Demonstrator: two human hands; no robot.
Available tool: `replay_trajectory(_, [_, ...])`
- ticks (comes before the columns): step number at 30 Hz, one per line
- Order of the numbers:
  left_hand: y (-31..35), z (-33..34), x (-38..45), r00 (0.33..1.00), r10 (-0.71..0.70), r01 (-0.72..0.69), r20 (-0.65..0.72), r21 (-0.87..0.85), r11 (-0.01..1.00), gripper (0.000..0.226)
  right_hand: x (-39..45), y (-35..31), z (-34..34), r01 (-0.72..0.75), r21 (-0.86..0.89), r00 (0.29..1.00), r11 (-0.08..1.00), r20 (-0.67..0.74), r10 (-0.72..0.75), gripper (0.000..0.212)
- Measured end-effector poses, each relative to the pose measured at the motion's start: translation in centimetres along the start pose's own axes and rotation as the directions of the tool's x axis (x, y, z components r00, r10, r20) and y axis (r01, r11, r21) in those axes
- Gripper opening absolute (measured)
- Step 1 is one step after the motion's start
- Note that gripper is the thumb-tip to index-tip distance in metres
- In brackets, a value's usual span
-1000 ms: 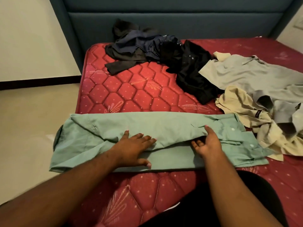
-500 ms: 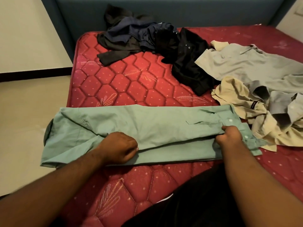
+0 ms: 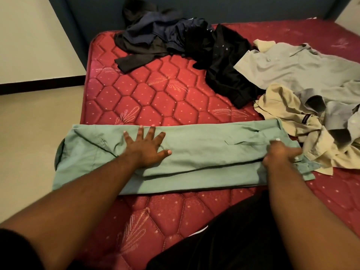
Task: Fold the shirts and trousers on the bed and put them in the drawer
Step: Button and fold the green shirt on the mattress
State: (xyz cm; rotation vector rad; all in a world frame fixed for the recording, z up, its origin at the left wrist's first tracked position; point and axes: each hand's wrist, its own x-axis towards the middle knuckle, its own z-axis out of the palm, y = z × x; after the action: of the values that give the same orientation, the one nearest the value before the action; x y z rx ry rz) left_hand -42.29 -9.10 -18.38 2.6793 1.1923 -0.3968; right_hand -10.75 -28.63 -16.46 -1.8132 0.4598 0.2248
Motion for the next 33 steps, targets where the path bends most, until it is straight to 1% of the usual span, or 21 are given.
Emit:
replay_trajectory(1, [0.7, -0.7, 0.3, 0.998, 0.010, -0.011, -0.066, -0.019, 1.000, 0.080, 0.0, -0.5, 0.3, 0.151, -0.161, 0.987, 0.975, -0.032, -0.158, 0.085])
replay_trajectory(2, [1.6, -1.1, 0.7, 0.990, 0.018, -0.026, -0.140, -0.053, 0.998, 0.078, -0.2, -0.8, 0.4, 0.330, -0.366, 0.933, 0.870, -0.016, -0.360, 0.084])
replay_trajectory(3, [2.6, -1.3, 1.2, 0.981, 0.021, -0.040, -0.193, -0.096, 0.995, 0.076, -0.6, -0.8, 0.6, 0.502, -0.477, 0.836, 0.722, 0.054, -0.546, 0.076])
replay_trajectory(4, [3.7, -1.4, 1.8, 0.976, 0.029, -0.058, -0.215, -0.132, 0.990, 0.075, -1.3, -0.8, 1.0, 0.668, -0.476, 0.712, 0.572, 0.186, -0.677, 0.067])
replay_trajectory(5, [4.6, -1.2, 2.4, 0.978, 0.043, -0.075, -0.203, -0.155, 0.985, 0.076, -2.1, -0.5, 1.8, 0.801, -0.402, 0.581, 0.445, 0.336, -0.742, 0.059])
replay_trajectory(6, [5.4, -0.6, 2.9, 0.983, 0.050, -0.080, -0.177, -0.168, 0.983, 0.076, -2.8, 0.0, 2.8, 0.886, -0.315, 0.460, 0.340, 0.498, -0.735, 0.055])
replay_trajectory(8, [6.4, 1.2, 3.4, 0.990, 0.029, -0.050, -0.138, -0.156, 0.986, 0.076, -2.9, 1.8, 5.1, 0.959, -0.222, 0.283, 0.176, 0.786, -0.549, 0.061])
replay_trajectory(9, [6.5, 1.9, 3.3, 0.991, 0.010, -0.028, -0.133, -0.133, 0.991, 0.075, -2.8, 2.6, 5.9, 0.962, -0.249, 0.273, 0.112, 0.865, -0.421, 0.066])
replay_trajectory(11, [6.4, 2.9, 3.5, 0.988, -0.021, 0.004, -0.154, -0.110, 0.994, 0.075, -2.1, 4.0, 6.7, 0.929, -0.368, 0.368, 0.041, 0.901, -0.230, 0.071])
replay_trajectory(13, [6.4, 3.0, 3.4, 0.984, -0.024, 0.005, -0.174, -0.112, 0.994, 0.075, -1.7, 4.5, 6.5, 0.909, -0.417, 0.412, 0.018, 0.888, -0.206, 0.074])
replay_trajectory(16, [6.7, 2.9, 3.3, 0.979, -0.031, 0.012, -0.201, -0.095, 0.995, 0.075, -2.0, 4.4, 6.4, 0.905, -0.424, 0.413, -0.008, 0.885, -0.217, 0.075])
replay_trajectory(18, [6.7, 3.1, 3.0, 0.977, -0.055, 0.042, -0.208, -0.067, 0.997, 0.076, -2.1, 4.3, 6.3, 0.901, -0.430, 0.410, -0.060, 0.888, -0.208, 0.076])
replay_trajectory(20, [7.1, 2.7, 2.9, 0.971, -0.058, 0.055, -0.232, -0.017, 0.998, 0.074, -2.5, 3.9, 6.1, 0.902, -0.418, 0.380, -0.107, 0.887, -0.262, 0.075])
replay_trajectory(22, [8.4, 2.3, 3.1, 0.964, 0.005, 0.000, -0.267, 0.017, 1.000, 0.066, -3.3, 3.5, 6.7, 0.933, -0.348, 0.302, -0.086, 0.891, -0.338, 0.071])
replay_trajectory(24, [9.8, 2.2, 3.3, 0.967, 0.059, -0.077, -0.249, -0.065, 0.995, 0.062, -4.4, 4.0, 7.6, 0.968, -0.238, 0.207, -0.075, 0.934, -0.291, 0.063])
replay_trajectory(26, [10.6, 2.7, 3.6, 0.975, 0.043, -0.077, -0.217, -0.149, 0.986, 0.063, -4.0, 4.4, 7.8, 0.983, -0.181, 0.176, 0.010, 0.943, -0.283, 0.056])
replay_trajectory(27, [10.6, 3.0, 3.8, 0.977, 0.030, -0.064, -0.212, -0.156, 0.986, 0.065, -3.0, 4.0, 7.6, 0.978, -0.180, 0.206, 0.104, 0.911, -0.357, 0.055])
replay_trajectory(28, [10.5, 3.2, 3.8, 0.978, 0.024, -0.056, -0.206, -0.153, 0.987, 0.066, -1.6, 3.3, 7.2, 0.961, -0.200, 0.266, 0.190, 0.855, -0.445, 0.054])
replay_trajectory(29, [10.3, 3.3, 3.8, 0.980, 0.024, -0.054, -0.196, -0.149, 0.987, 0.067, 0.1, 2.5, 6.7, 0.943, -0.244, 0.328, 0.226, 0.793, -0.513, 0.050])
replay_trajectory(31, [10.5, 3.0, 3.9, 0.985, 0.022, -0.047, -0.169, -0.148, 0.988, 0.067, 3.2, 1.0, 5.8, 0.907, -0.358, 0.419, 0.221, 0.725, -0.547, 0.036])
replay_trajectory(33, [11.2, 2.2, 4.3, 0.987, -0.004, -0.025, -0.159, -0.179, 0.983, 0.066, 4.6, 0.4, 5.7, 0.885, -0.412, 0.461, 0.216, 0.718, -0.521, 0.030])
